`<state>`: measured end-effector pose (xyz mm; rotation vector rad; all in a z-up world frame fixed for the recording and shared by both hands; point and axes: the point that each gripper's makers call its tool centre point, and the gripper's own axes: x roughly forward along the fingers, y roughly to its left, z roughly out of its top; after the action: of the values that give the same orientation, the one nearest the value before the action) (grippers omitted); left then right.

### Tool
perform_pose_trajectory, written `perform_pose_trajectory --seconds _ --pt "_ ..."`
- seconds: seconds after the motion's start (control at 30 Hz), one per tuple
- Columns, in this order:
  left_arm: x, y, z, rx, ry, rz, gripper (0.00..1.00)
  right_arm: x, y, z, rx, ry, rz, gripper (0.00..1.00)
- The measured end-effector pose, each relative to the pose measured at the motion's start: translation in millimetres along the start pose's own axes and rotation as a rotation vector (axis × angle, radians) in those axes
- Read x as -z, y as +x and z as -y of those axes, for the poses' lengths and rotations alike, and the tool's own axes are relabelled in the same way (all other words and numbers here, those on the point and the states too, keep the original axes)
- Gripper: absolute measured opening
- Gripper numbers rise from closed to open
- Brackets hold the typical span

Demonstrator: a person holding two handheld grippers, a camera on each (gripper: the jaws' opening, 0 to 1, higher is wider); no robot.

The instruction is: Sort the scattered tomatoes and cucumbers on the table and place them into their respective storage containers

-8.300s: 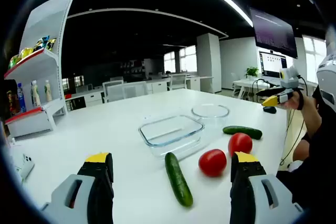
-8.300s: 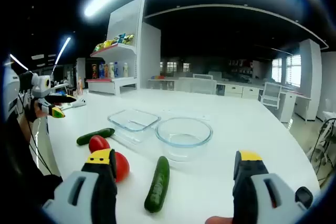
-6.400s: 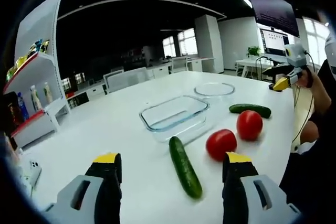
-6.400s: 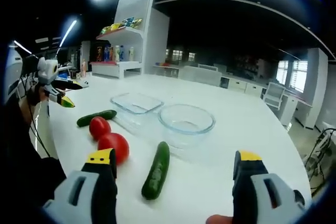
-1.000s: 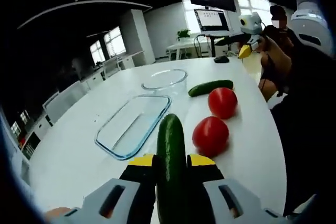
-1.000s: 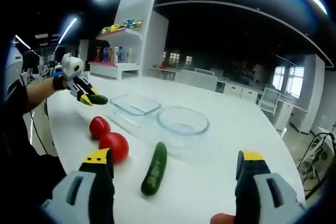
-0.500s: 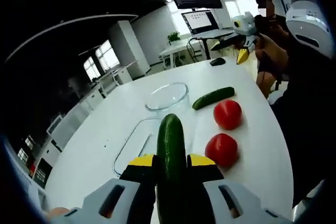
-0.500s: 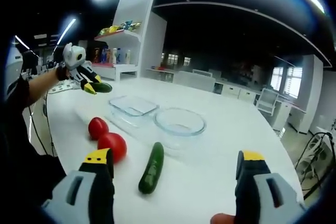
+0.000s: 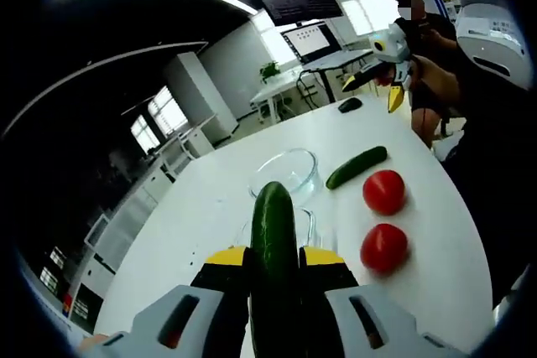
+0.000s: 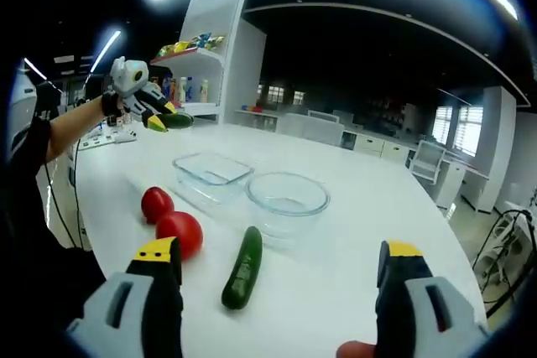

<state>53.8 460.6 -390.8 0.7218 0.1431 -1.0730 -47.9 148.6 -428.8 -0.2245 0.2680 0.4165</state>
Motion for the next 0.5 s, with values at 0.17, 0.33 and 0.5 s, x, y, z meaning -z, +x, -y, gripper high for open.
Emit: perform_pose_trajectory --seconds 0.17,0.33,0.5 --pt "-4.4 5 -12.5 -0.012 0.030 0.018 0.22 -1.1 -1 1 0.004 0.000 0.003 0.93" --pt "-8.4 11 -22.9 -0.010 0.052 0.020 0.22 -0.1 -2 2 0.008 0.001 0.001 0.92" --pt "-10.5 20 -30.7 -0.011 0.078 0.029 0.22 1.1 -4 1 0.009 0.002 -0.001 0.92"
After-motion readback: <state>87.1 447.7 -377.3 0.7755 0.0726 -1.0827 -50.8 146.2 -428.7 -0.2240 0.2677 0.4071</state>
